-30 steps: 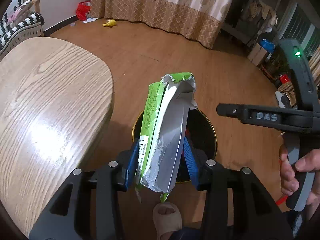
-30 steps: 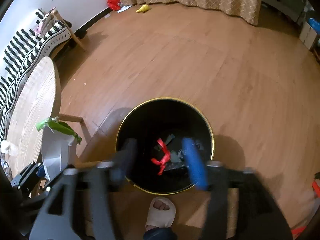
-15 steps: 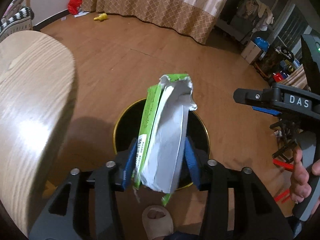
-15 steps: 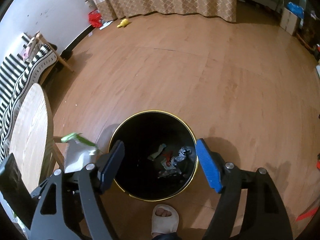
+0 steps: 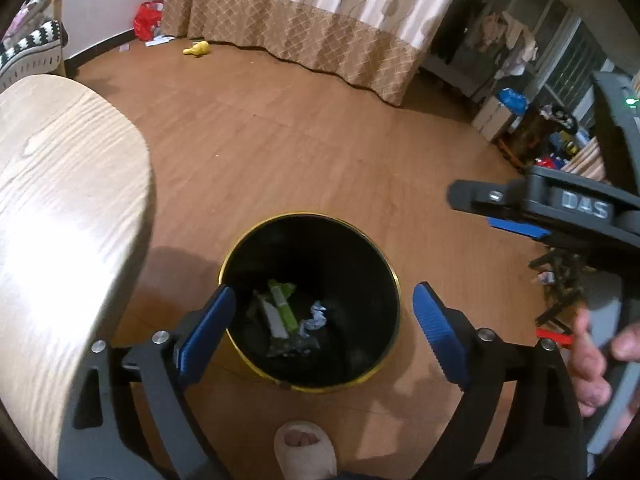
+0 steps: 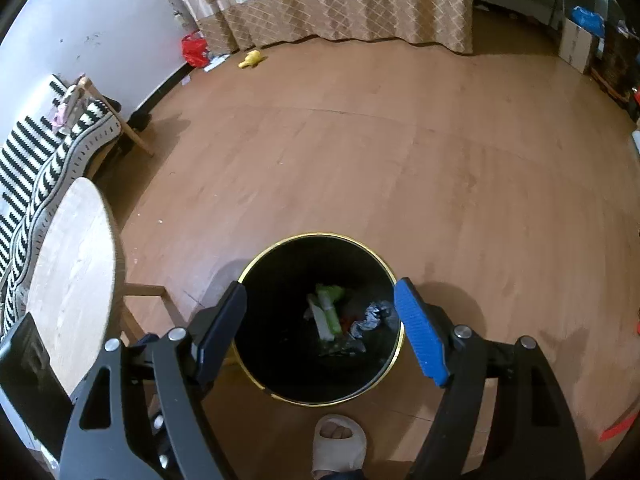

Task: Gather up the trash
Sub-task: 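Swing both open tools back toward the table, then grasp the green-and-white box with the right tool while the left tool grasps the yellow-green snack bag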

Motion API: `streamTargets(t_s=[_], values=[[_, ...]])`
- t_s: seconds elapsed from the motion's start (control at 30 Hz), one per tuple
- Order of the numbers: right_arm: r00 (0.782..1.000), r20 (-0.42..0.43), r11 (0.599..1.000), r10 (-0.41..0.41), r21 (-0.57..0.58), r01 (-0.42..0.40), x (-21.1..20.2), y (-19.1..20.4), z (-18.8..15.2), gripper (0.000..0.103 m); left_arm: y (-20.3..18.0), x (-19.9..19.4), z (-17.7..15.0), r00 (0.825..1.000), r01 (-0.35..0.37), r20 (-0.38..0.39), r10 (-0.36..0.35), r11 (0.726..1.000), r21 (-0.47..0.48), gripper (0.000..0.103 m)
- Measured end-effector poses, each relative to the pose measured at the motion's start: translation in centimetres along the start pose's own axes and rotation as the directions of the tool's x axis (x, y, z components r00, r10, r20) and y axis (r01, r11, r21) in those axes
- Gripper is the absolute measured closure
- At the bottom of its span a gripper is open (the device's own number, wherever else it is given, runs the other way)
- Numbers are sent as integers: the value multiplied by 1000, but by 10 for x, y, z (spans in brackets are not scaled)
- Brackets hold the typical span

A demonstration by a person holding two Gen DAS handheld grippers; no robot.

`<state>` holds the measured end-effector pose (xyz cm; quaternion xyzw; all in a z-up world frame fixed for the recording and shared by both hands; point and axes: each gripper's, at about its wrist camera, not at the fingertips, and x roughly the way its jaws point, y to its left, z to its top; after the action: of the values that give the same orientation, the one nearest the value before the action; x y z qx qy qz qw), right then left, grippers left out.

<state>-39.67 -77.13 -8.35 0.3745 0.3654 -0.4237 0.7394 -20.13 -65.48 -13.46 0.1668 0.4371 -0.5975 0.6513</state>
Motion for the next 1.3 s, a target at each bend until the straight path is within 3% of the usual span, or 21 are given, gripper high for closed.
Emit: streamTargets(t_s=[0.13, 0.27, 0.37, 0.53, 0.7, 0.9, 0.93, 0.97, 1.03, 1.1, 1.3], values=[[998, 34, 999, 50, -20, -49, -20, 24, -2, 28, 7, -46, -4, 1000, -11, 26, 12, 1000, -19, 11], [992, 61, 991, 108, -91, -103, -42, 63, -12, 24, 24, -113, -14, 995, -11, 102, 15, 999, -42, 10], [988, 40, 974, 150, -179, -141, -49, 109, -25, 24, 46, -159, -28, 981, -91, 166, 100, 994, -60, 7], [975, -17, 906, 223, -364, -214, -56, 211, -61, 24, 109, -236, -62, 923, -309, 198, 331, 942, -130, 7], [948, -109, 797, 299, -518, -311, -66, 314, -113, 24, 174, -321, -113, 841, -448, 194, 506, 851, -275, 6], [908, -229, 639, 350, -650, -410, -78, 418, -192, 24, 241, -412, -192, 731, -562, 140, 668, 705, -432, 7], [902, -249, 614, 353, -666, -424, -79, 433, -206, 24, 257, -429, -208, 701, -583, 119, 703, 662, -471, 7], [899, -260, 598, 354, -676, -431, -80, 443, -216, 24, 268, -442, -218, 685, -589, 108, 720, 635, -499, 7], [890, -286, 558, 356, -699, -448, -81, 463, -242, 24, 290, -463, -238, 662, -586, 88, 744, 588, -557, 7], [883, -309, 529, 354, -712, -461, -79, 478, -258, 24, 308, -477, -252, 651, -582, 69, 756, 555, -594, 7], [873, -348, 508, 342, -713, -483, -69, 512, -288, 24, 341, -486, -274, 614, -634, 33, 788, 518, -574, 7]])
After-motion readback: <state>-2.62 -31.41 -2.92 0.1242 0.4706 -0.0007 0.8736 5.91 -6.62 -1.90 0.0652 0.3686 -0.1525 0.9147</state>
